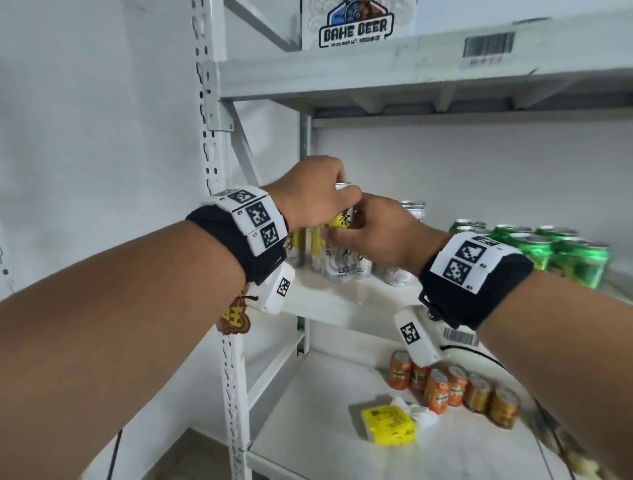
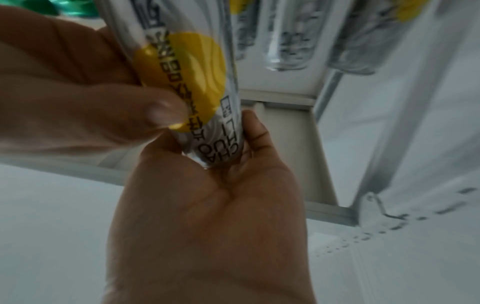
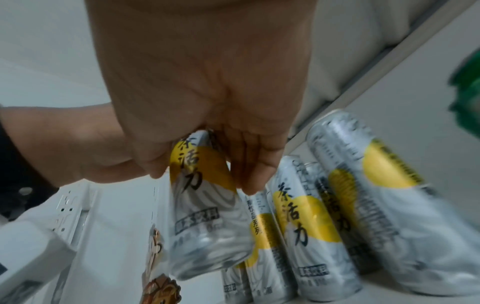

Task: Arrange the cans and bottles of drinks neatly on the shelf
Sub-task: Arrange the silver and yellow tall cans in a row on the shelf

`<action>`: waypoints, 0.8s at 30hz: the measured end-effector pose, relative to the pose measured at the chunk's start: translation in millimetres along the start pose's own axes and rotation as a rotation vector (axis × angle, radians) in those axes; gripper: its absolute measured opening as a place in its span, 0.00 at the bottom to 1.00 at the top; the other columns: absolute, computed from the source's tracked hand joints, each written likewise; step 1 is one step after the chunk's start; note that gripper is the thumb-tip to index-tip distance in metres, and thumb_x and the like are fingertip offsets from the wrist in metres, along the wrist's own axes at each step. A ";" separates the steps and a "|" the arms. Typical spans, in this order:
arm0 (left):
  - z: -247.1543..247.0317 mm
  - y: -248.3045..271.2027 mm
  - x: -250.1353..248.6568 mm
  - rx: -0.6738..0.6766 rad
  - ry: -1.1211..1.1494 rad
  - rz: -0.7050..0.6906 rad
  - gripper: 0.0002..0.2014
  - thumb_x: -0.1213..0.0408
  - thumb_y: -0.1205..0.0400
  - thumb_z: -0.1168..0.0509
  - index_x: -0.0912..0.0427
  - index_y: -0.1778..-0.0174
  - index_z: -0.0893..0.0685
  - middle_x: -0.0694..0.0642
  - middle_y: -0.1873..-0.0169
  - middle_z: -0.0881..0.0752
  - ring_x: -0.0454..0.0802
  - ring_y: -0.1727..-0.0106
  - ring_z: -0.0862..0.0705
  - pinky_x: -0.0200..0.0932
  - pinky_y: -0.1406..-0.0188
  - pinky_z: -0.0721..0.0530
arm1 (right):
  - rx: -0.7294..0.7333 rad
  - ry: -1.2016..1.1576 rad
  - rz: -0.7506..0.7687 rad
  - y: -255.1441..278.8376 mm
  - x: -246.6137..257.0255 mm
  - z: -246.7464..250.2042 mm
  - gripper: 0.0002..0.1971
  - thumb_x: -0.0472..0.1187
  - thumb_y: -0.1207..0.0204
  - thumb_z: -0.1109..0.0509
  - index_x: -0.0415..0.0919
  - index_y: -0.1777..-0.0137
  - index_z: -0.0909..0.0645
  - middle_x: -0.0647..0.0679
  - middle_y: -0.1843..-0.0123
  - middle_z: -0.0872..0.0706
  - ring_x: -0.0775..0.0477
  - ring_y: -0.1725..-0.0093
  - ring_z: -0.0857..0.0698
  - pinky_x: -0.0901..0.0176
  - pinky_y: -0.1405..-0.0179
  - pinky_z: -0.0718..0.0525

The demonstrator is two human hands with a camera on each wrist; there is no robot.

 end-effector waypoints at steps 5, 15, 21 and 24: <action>-18.6 -1.6 -87.5 -0.003 0.115 -0.083 0.15 0.49 0.19 0.29 0.56 0.46 0.10 0.51 0.50 0.10 0.51 0.47 0.13 0.52 0.43 0.13 | -0.071 -0.019 -0.111 45.8 -48.5 57.5 0.22 0.61 0.26 0.21 0.43 0.45 0.15 0.48 0.56 0.12 0.47 0.58 0.16 0.55 0.63 0.19; -108.8 7.3 -249.7 0.111 0.462 -0.177 0.14 0.48 0.13 0.27 0.52 0.38 0.11 0.44 0.52 0.10 0.34 0.58 0.15 0.31 0.58 0.19 | -0.161 0.081 -0.355 190.3 -184.1 176.6 0.20 0.60 0.28 0.18 0.45 0.53 0.18 0.50 0.58 0.13 0.45 0.57 0.14 0.54 0.63 0.19; -168.4 20.8 -324.8 0.254 0.559 -0.171 0.14 0.57 0.06 0.38 0.63 0.42 0.12 0.64 0.51 0.07 0.59 0.50 0.06 0.58 0.44 0.08 | -0.172 0.063 -0.417 258.1 -240.8 221.9 0.19 0.58 0.26 0.18 0.46 0.49 0.16 0.49 0.55 0.11 0.46 0.54 0.11 0.50 0.57 0.12; -188.4 29.5 -342.7 0.303 0.620 -0.132 0.14 0.59 0.06 0.39 0.66 0.39 0.13 0.67 0.47 0.08 0.57 0.50 0.07 0.56 0.42 0.07 | -0.180 -0.011 -0.434 271.8 -260.9 227.7 0.22 0.60 0.26 0.18 0.45 0.42 0.14 0.48 0.49 0.07 0.45 0.49 0.08 0.42 0.45 0.08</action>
Point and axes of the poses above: each hand's wrist, its own y-axis away from the middle knuckle, its own z-axis out of the back of the hand, x = y × z, the point moved 6 cm from there along -y, towards the middle knuckle
